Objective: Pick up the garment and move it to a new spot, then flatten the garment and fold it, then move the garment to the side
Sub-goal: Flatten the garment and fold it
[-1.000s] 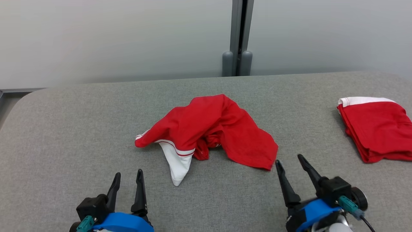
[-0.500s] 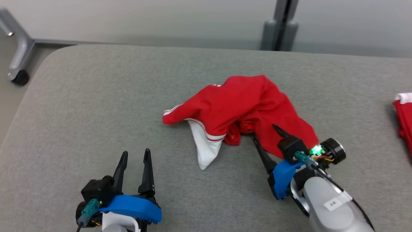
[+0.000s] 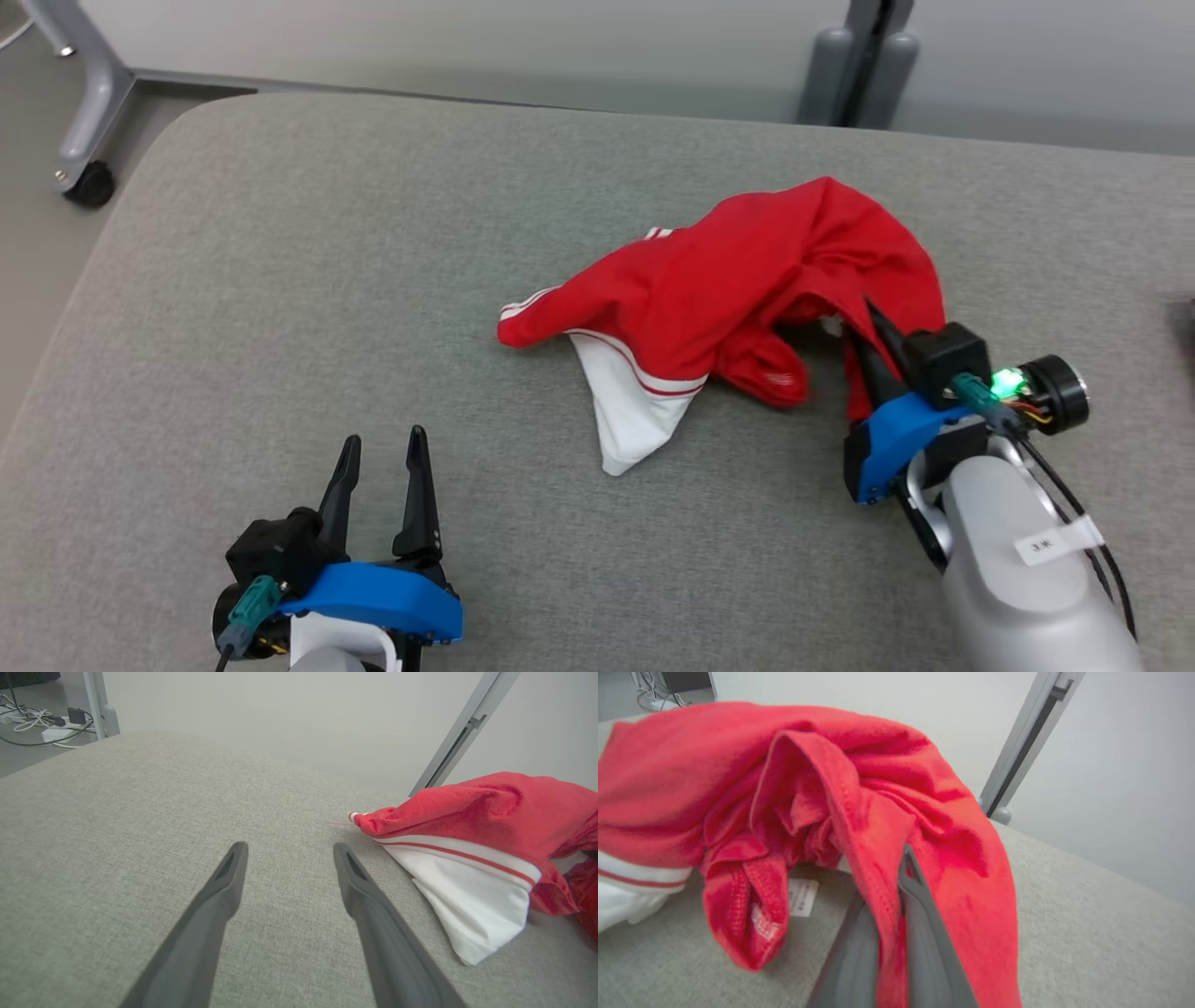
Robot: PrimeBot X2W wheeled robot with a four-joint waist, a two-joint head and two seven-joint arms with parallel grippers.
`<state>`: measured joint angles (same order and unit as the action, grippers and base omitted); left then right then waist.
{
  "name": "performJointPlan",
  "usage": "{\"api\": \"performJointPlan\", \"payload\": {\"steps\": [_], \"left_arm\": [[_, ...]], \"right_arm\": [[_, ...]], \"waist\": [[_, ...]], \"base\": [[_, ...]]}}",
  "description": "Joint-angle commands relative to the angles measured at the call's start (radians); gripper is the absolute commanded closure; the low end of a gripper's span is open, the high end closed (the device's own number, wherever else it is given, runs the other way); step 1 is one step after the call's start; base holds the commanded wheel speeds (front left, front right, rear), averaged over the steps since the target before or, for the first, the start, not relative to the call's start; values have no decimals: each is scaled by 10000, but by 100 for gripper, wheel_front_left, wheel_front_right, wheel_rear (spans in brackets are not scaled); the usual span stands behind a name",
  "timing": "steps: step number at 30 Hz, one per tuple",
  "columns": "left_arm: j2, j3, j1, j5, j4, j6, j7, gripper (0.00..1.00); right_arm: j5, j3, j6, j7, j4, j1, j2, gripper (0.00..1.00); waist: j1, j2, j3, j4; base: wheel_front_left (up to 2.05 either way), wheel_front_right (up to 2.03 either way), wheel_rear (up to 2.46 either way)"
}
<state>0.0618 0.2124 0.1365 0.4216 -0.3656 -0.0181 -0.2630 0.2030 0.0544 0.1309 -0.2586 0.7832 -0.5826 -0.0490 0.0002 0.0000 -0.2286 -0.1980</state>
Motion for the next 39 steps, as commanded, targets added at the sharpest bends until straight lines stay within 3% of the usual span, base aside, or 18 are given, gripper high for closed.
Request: {"api": "performJointPlan", "payload": {"steps": [1, 3, 8, 13, 15, 16, 24, 31, 35, 39], "left_arm": [[-3, -58, -85, -83, -17, -50, -26, 0], [-22, -131, -156, -166, -18, -81, -24, 0], [-39, -102, -110, -291, -41, -136, -24, 0], [-65, -64, 63, -358, -93, -183, -24, 0], [-79, -54, 140, -392, -121, -201, -24, 0], [-80, -56, 157, -377, -138, -209, -24, 0], [-99, -116, 36, -470, -246, -228, -24, 0], [-105, -59, -143, -492, -255, -238, -24, 0], [-106, -35, -206, -532, -270, -262, -26, 0], [-110, 63, -175, -557, -268, -293, -25, 0]], "right_arm": [[-177, -361, -3, -68, -534, 440, -36, 100], [-377, -883, -3, -73, -1277, 822, -129, 100], [-511, -1450, -3, 6, -1711, 1191, -528, 100], [-713, -1664, -4, 440, -1335, 1121, -1126, 97], [-597, -1726, -4, 591, -1009, 1003, -1373, 45], [-552, -1747, -4, 587, -862, 929, -1419, 0], [-934, -1962, -3, 155, -750, 1000, -1285, 0], [-1410, -1723, -1, -29, -2623, 1887, -833, 0], [-1647, -1090, -3, -8, -3772, 2692, -477, 0], [-2224, -273, -3, 470, -4094, 3276, -245, 0]], "waist": [[-2, 0, 261, 384], [-2, 0, 396, 748], [-2, 0, 392, 1064], [-2, 0, 154, 1185], [-2, 0, 87, 1171], [-2, 0, 65, 1161], [-2, 0, 302, 1230], [-2, 0, 620, 1517], [-2, 0, 686, 1573], [-2, 0, 638, 1499]], "base": [[0, 0, 0], [0, 0, 0], [0, 0, 0], [0, 0, 0], [0, 0, 0], [0, 0, 0], [0, 0, 0], [0, 0, 0], [0, 0, 0], [0, 0, 0]]}}
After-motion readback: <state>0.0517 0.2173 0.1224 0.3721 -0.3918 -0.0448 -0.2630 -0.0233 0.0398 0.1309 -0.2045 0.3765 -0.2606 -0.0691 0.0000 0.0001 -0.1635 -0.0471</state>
